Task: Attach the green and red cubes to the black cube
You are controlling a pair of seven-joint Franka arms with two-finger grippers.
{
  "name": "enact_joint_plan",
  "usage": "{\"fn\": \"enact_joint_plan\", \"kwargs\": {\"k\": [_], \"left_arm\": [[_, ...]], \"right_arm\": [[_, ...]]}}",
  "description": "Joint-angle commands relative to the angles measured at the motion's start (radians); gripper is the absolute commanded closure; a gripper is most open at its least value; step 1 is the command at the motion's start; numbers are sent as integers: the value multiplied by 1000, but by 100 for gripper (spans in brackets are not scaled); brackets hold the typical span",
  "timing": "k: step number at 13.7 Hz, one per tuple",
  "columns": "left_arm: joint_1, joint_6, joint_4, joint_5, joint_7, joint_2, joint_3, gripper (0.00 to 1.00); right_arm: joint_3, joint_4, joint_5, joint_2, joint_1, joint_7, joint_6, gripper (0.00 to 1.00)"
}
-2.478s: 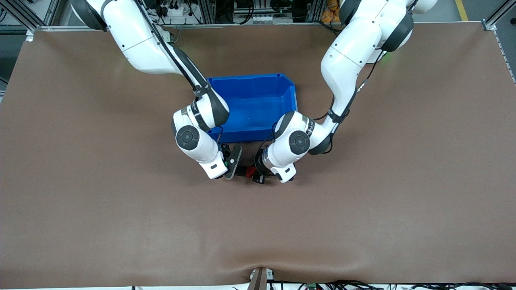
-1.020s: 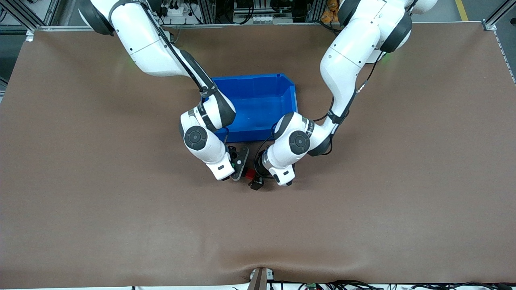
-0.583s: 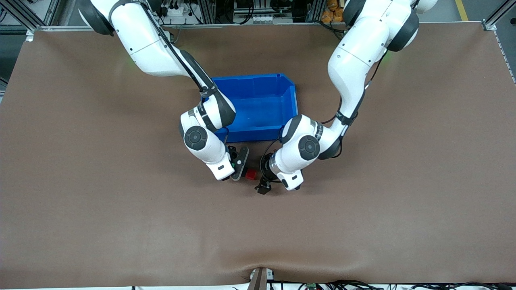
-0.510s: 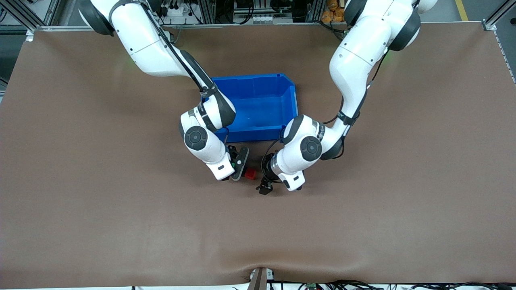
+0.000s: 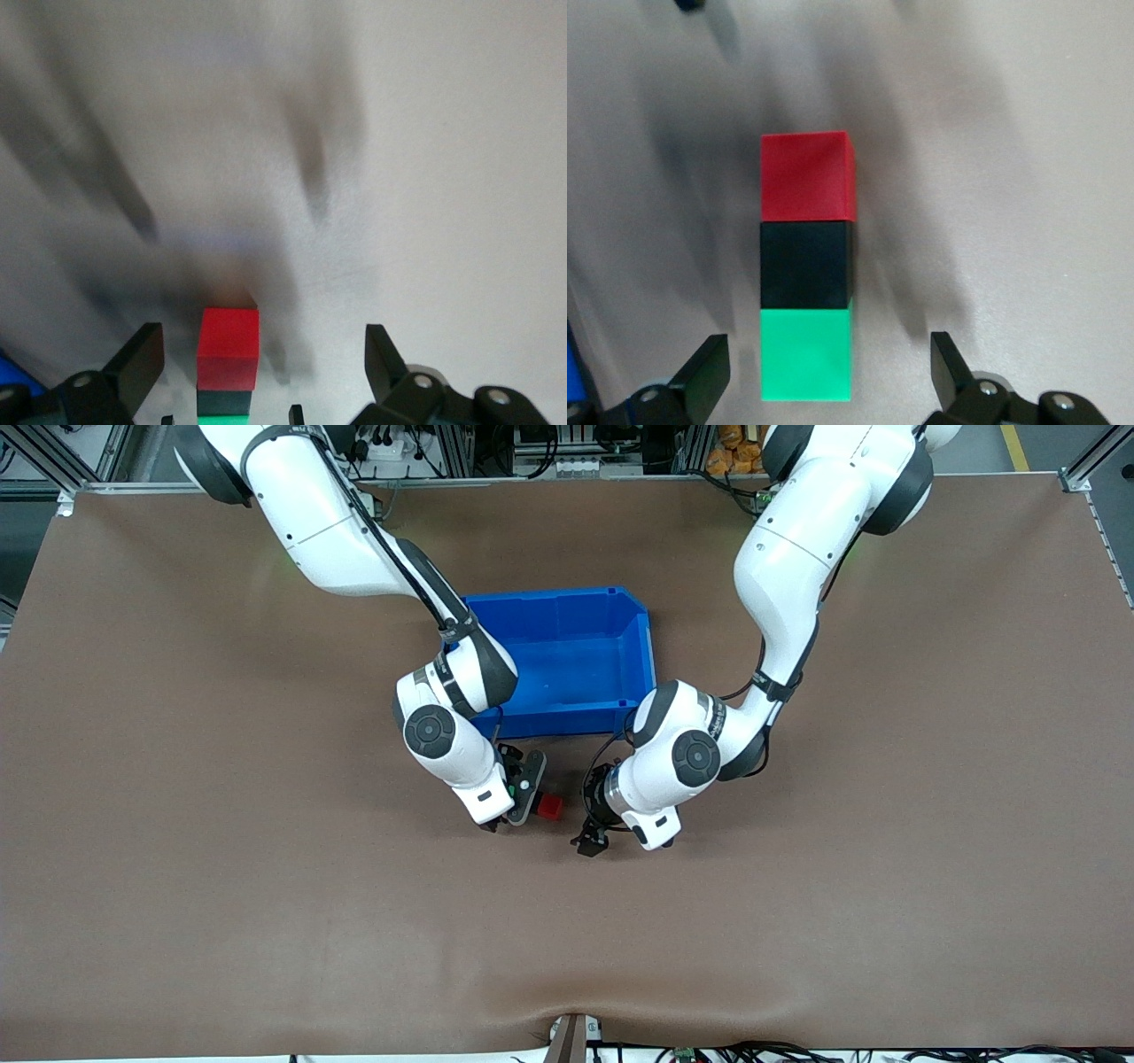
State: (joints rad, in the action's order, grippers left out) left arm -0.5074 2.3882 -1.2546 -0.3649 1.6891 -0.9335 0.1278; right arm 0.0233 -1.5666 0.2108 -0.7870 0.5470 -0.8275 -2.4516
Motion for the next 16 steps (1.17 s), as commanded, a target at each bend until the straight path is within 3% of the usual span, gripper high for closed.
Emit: {"fn": "enact_joint_plan", "kwargs": {"k": [1, 5, 10, 16], "left_arm": [[39, -90, -13, -6, -43, 61, 1, 0], [114, -222, -13, -6, -126, 139, -5, 0], [259, -386, -14, 37, -412, 212, -8, 0], [345, -477, -16, 265, -640, 283, -10, 0]], "right_arm": [[-3, 8, 7, 15, -10, 40, 49, 0], [-6, 10, 7, 69, -27, 143, 175, 0], [-5, 10, 9, 185, -165, 275, 328, 0], [-8, 7, 5, 350, -381, 383, 514, 0]]}}
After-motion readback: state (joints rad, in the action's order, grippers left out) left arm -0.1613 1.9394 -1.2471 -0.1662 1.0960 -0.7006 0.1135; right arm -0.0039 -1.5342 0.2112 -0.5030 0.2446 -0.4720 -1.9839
